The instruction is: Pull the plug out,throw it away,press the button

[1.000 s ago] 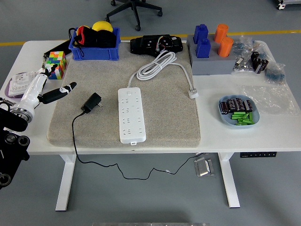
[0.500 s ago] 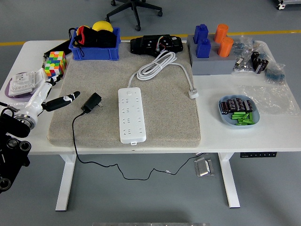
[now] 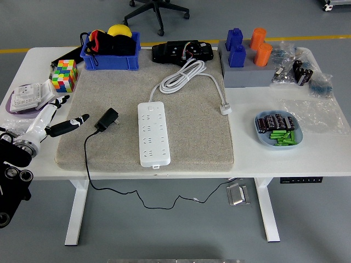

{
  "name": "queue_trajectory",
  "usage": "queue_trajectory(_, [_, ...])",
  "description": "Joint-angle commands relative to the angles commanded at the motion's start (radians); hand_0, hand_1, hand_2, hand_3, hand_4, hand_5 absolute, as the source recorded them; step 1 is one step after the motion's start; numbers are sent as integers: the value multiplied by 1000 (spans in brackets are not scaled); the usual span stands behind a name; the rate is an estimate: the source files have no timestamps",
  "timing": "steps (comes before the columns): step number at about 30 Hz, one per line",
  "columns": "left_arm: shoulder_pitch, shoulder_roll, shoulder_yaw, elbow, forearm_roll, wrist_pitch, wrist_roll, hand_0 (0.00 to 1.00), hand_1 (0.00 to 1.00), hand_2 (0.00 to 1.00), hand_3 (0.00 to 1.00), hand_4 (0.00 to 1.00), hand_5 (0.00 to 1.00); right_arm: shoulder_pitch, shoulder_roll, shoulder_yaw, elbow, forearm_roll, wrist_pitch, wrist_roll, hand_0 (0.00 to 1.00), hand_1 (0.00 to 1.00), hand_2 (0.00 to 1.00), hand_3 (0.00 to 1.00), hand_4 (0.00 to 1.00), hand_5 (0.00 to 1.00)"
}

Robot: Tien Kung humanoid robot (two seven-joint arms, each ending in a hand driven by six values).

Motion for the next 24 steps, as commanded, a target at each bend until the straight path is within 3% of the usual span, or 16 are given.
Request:
queue_trajectory(9, [41, 11, -76, -18, 6, 6, -12, 995, 998, 998, 977, 864, 647, 44, 5, 30, -33, -19, -37, 37, 767, 729, 724, 713, 883, 658])
queue_trajectory(16, [40, 12, -84, -24, -5, 27, -43, 982, 998, 990, 966, 860, 637, 57, -10, -5, -38, 18, -59, 55, 767, 729, 724, 713, 883, 658])
queue_trajectory(21, [45, 12, -89, -22, -18, 70, -84, 982, 998, 990, 966, 860, 637, 79, -11, -6, -50, 9, -66, 85, 767, 729, 724, 713, 883, 658])
queue_trajectory(22, [45, 13, -91, -22, -16, 78, -92, 956, 997, 973, 942, 837, 577, 83, -11, -2, -53, 4, -66, 87, 767, 729, 724, 713, 883, 658])
queue_trajectory(24, [42, 16, -97, -24, -16, 89, -108, 956, 997, 973, 942, 837, 577, 93, -7, 0, -53, -3, -69, 89, 767, 729, 724, 713, 883, 658])
